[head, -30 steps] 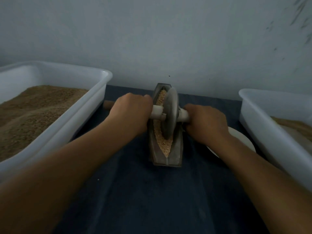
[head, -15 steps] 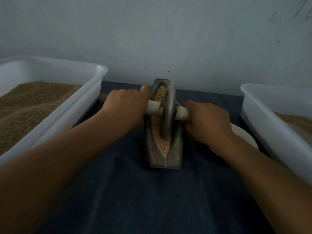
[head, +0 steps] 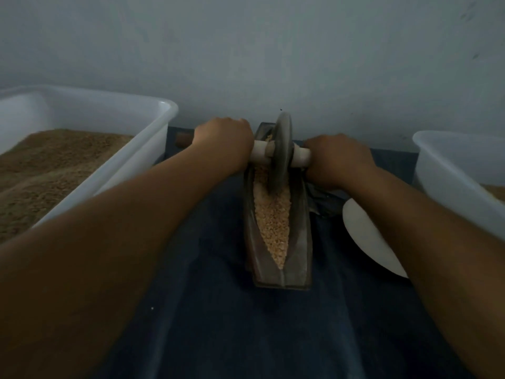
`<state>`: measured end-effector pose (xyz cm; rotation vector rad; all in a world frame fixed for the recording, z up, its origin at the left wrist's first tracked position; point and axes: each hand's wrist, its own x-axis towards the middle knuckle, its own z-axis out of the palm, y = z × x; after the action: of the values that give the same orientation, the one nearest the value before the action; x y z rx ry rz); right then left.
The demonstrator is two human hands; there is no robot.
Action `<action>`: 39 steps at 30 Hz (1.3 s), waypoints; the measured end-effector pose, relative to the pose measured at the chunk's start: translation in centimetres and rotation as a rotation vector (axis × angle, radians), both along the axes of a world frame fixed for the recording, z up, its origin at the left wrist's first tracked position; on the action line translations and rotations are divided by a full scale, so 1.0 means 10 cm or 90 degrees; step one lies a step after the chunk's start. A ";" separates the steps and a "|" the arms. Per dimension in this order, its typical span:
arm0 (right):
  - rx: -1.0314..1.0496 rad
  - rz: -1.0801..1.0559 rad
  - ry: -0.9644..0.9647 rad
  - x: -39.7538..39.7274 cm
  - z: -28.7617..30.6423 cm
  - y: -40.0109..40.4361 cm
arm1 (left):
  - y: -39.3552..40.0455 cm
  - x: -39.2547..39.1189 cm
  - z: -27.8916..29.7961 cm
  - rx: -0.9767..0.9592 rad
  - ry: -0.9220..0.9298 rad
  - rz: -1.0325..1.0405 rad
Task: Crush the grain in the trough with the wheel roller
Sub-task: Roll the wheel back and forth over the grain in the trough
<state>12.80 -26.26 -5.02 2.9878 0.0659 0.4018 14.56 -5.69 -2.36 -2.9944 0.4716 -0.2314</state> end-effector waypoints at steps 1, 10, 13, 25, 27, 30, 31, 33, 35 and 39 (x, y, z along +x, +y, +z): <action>-0.009 0.001 -0.003 0.01 0.01 0.01 | 0.02 0.00 -0.02 -0.003 0.006 -0.001; 0.023 0.002 -0.068 -0.35 -0.08 0.03 | 0.04 -0.35 -0.10 -0.029 -0.069 0.023; 0.008 0.020 -0.100 -0.54 -0.11 0.07 | 0.09 -0.52 -0.11 -0.018 -0.062 0.025; -0.018 0.095 -0.172 -1.20 -0.05 0.17 | 0.32 -1.03 -0.19 -0.037 -0.133 -0.051; -0.010 0.099 -0.180 -1.20 -0.07 0.17 | 0.31 -1.04 -0.20 -0.032 -0.149 -0.049; 0.001 0.093 -0.180 -1.12 -0.11 0.15 | 0.26 -0.96 -0.20 -0.020 -0.161 -0.041; 0.003 0.085 -0.172 -1.08 -0.12 0.14 | 0.24 -0.92 -0.20 -0.014 -0.170 -0.049; 0.005 0.064 -0.151 -0.98 -0.16 0.10 | 0.20 -0.81 -0.18 -0.004 -0.175 -0.064; -0.010 0.036 -0.131 -0.83 -0.16 0.08 | 0.17 -0.68 -0.16 -0.003 -0.151 -0.062; -0.021 0.015 -0.091 -0.50 -0.11 0.05 | 0.15 -0.42 -0.13 -0.008 -0.092 -0.048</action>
<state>7.79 -25.72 -6.11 2.9194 0.0921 0.6085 10.35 -4.18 -3.64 -2.9470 0.5697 -0.4557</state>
